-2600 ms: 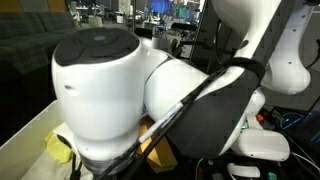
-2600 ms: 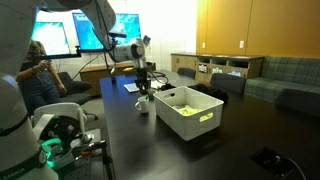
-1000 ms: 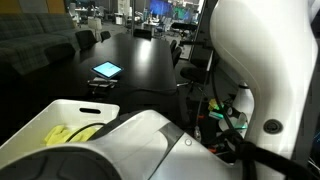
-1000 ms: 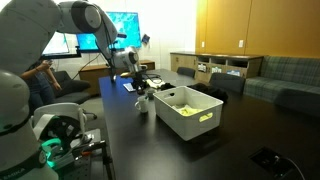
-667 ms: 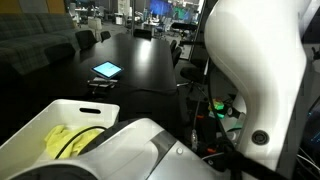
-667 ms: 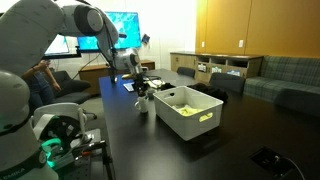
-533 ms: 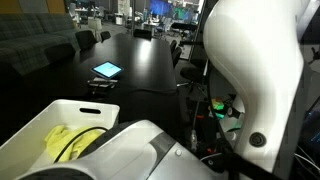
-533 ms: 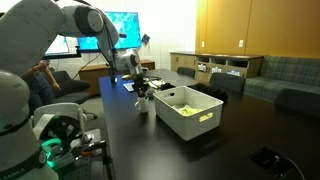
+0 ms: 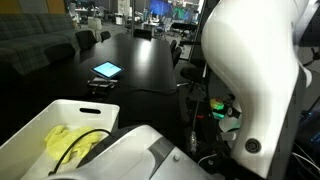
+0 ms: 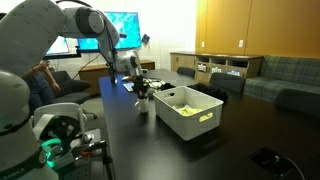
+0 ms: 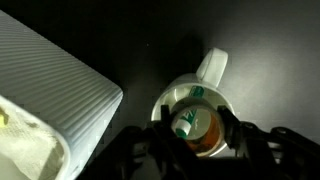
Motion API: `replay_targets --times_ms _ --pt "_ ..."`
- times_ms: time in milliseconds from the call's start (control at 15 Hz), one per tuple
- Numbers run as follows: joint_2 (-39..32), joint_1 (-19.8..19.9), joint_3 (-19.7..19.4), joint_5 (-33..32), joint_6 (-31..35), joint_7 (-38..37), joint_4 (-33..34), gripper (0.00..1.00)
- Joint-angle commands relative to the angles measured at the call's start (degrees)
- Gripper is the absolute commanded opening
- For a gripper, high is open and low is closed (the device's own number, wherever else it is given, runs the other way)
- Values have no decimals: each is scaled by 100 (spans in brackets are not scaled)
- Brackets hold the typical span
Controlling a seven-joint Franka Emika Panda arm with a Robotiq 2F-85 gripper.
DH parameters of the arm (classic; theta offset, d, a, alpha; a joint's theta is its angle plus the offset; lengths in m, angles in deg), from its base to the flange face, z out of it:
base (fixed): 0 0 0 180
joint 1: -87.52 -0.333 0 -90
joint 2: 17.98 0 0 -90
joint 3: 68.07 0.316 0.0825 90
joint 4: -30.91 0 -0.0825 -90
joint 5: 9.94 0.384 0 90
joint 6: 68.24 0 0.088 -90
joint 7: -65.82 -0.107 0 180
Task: Pick up the cloths from the table and put them in the box, then pick up the marker and the seal tape put them in the cup
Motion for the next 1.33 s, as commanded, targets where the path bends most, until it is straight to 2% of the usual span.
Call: replay_targets --times_ms 0,1200,1267 --pt "-67 -96 -107 22 -86 15 176 25" --pt "-78 -167 -257 -24 -133 -4 292 25" --pt "-67 -166 -255 -21 -131 1 280 48"
